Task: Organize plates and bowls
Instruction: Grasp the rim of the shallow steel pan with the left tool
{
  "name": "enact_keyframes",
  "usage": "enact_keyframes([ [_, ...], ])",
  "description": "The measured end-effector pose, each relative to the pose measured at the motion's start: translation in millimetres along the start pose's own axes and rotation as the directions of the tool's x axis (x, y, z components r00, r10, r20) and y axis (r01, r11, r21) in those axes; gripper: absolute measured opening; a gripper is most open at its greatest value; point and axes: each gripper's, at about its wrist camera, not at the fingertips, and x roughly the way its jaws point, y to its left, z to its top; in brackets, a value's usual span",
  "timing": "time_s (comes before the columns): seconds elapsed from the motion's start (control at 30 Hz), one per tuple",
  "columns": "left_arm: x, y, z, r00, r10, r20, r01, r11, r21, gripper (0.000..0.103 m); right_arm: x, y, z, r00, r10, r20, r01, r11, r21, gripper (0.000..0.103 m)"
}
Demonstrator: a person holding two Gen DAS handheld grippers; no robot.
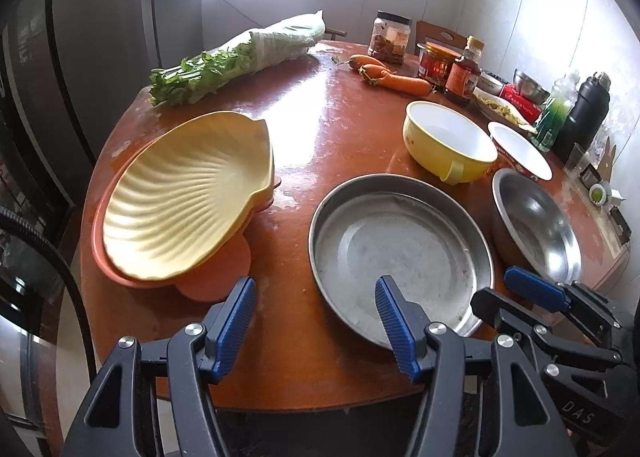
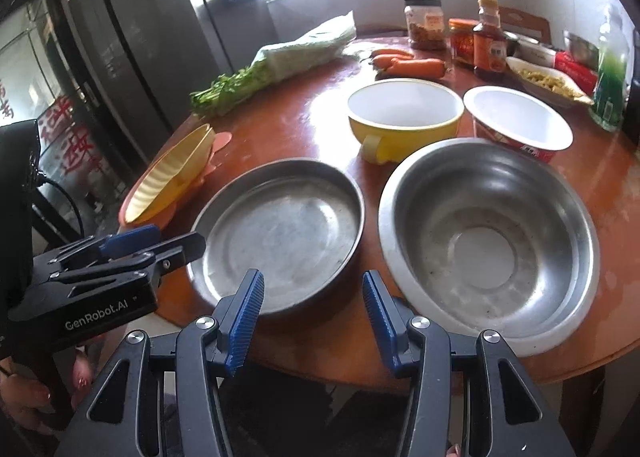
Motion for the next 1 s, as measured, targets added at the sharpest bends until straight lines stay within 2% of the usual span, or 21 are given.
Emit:
enact_keyframes([
  [0.17,6,-6,1,1.000,0.013,-0.016,-0.012,1.000,0.013,0.062,9,2,7,0.998,-0.060,0.013,0.060,0.998,-0.028,0.052],
  [0.3,12,-9,-1,1.000,0.013,-0.029,-0.013,1.000,0.007,0.062,15,6,8,0.996,-0.088,0.017,0.089,0.994,-0.066,0.040],
  [0.43,19,-10,-1,0.999,0.015,-0.040,-0.015,1.000,0.000,0.060,24,10,9,0.991,-0.135,0.016,0.136,0.985,-0.107,0.034],
  [0.53,21,-9,0,0.999,0.021,-0.026,-0.021,1.000,-0.001,0.059,28,10,10,0.991,-0.131,0.013,0.131,0.985,-0.113,0.031],
  [0.6,21,-9,0,1.000,0.014,-0.019,-0.014,1.000,-0.001,0.046,30,11,9,0.993,-0.115,0.001,0.114,0.987,-0.115,0.031],
  [0.63,21,-10,0,1.000,0.011,-0.015,-0.011,1.000,0.004,0.044,31,11,8,0.995,-0.100,-0.008,0.099,0.988,-0.115,0.030],
  [0.73,21,-11,-2,0.999,0.042,-0.002,-0.041,0.999,0.019,0.044,31,16,5,0.996,-0.086,-0.021,0.083,0.988,-0.127,0.030],
  [0.87,20,-5,-1,1.000,0.022,0.003,-0.022,1.000,-0.008,0.043,32,15,6,0.998,-0.066,-0.018,0.063,0.991,-0.118,0.030],
  [1.0,21,-6,-1,0.999,0.036,0.011,-0.036,0.999,-0.013,0.043,38,17,10,0.997,-0.071,-0.010,0.069,0.990,-0.119,0.032],
])
